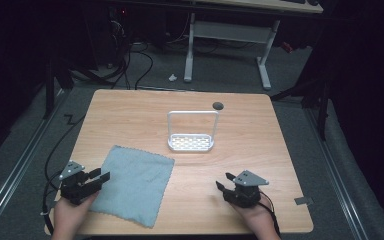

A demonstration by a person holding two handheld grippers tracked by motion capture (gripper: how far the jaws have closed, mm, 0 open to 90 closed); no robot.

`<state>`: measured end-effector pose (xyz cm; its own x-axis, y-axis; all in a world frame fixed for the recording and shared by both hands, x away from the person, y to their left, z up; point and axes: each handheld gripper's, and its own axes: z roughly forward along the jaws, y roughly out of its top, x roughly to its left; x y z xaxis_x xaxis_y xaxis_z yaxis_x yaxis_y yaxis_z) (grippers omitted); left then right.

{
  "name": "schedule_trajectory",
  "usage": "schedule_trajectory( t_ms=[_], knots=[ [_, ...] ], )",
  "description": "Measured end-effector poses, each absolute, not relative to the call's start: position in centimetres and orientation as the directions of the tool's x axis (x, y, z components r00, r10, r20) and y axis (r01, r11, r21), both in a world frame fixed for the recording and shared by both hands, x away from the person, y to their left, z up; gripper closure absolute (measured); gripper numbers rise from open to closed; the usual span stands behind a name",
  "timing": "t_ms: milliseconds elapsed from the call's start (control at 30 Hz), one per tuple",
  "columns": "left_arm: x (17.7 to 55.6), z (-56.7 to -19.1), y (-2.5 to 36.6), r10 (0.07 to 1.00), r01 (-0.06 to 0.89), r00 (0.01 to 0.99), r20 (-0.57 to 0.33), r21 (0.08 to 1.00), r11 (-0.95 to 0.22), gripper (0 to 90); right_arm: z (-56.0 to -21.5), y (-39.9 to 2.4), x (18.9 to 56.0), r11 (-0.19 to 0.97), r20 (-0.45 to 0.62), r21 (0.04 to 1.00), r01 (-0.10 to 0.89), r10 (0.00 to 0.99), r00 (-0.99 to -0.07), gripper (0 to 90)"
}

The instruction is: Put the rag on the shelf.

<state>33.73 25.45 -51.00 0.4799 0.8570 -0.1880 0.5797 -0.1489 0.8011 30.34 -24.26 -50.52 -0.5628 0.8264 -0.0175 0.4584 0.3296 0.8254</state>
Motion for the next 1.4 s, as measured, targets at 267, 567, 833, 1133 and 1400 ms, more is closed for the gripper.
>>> schedule_trajectory(
  t_ms=[267, 567, 833, 1133, 1400],
  knots=[
    [33.9, -51.3, 24.7, 0.848, 0.582, 0.494, -0.193, 0.798, -0.158, 53.7, -50.8, -24.8, 30.5, 0.33, -0.02, 0.822, 0.464, 0.831, -0.557, 50.0],
    [33.8, -51.2, 24.7, 0.847, 0.576, 0.5, -0.181, 0.8, -0.169, 53.0, -50.8, -24.6, 30.7, 0.333, -0.021, 0.824, 0.459, 0.826, -0.563, 49.2],
    [33.5, -50.9, 22.3, 0.801, 0.591, 0.581, -0.146, 0.752, -0.291, 87.4, -50.8, -24.6, 30.6, 0.332, -0.016, 0.824, 0.459, 0.824, -0.566, 49.2],
    [33.5, -52.3, 19.9, 0.776, 0.617, 0.621, -0.108, 0.678, -0.399, 89.9, -50.8, -24.6, 30.6, 0.33, -0.014, 0.825, 0.458, 0.823, -0.568, 49.1],
    [32.5, -52.4, 16.7, 0.714, 0.586, 0.688, -0.131, 0.68, -0.44, 89.8, -50.7, -24.4, 30.8, 0.324, -0.026, 0.832, 0.45, 0.834, -0.552, 53.9]
  ],
)
